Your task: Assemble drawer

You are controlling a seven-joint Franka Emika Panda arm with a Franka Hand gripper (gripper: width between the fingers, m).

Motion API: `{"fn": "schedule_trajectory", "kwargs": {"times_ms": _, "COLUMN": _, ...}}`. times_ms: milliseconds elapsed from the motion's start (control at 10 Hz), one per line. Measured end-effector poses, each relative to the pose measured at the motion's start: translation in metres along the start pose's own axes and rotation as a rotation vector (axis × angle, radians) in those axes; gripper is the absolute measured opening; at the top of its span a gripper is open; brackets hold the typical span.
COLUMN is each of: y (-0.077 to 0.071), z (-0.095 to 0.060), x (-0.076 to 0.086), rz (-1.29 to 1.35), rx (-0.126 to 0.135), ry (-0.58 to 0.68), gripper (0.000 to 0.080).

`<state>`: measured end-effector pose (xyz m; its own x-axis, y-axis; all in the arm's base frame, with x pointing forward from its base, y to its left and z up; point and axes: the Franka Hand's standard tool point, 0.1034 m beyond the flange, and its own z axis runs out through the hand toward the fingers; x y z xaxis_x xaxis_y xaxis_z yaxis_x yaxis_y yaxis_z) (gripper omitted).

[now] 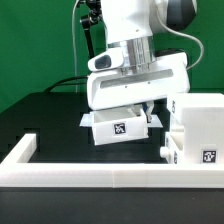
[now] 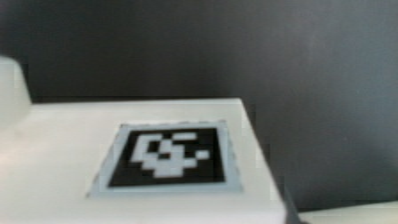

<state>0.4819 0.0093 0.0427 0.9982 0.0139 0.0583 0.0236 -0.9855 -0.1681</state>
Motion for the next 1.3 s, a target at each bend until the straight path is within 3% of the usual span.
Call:
{"fn": "schedule_trajectory", "kwargs": {"times_ms": 200, "y": 0.001, "z": 0.0, "x": 0.0, "rz": -0.127, "rx": -0.001, "ry": -0.002, "gripper": 0.0044}}
{"fn": "schedule_trajectory", "kwargs": {"times_ms": 600, "y": 0.008, "z": -0.01, "x": 0.016, "rz": -0.632, "rx": -0.032, "ry": -0.015, "gripper": 0.0044}}
{"fn": "schedule_trajectory", "kwargs": {"times_ms": 1000, "y": 0.011, "z": -0.008, "x": 0.015, "rz": -0.92, "rx": -0.03, "ry": -0.031, "gripper": 0.0044}}
{"fn": "schedule_trajectory", "kwargs": {"times_ms": 1300, "y": 0.021, "z": -0.014, "x": 0.033, "rz": -1.342, "rx": -0.059, "ry": -0.071, "gripper": 0.0044}}
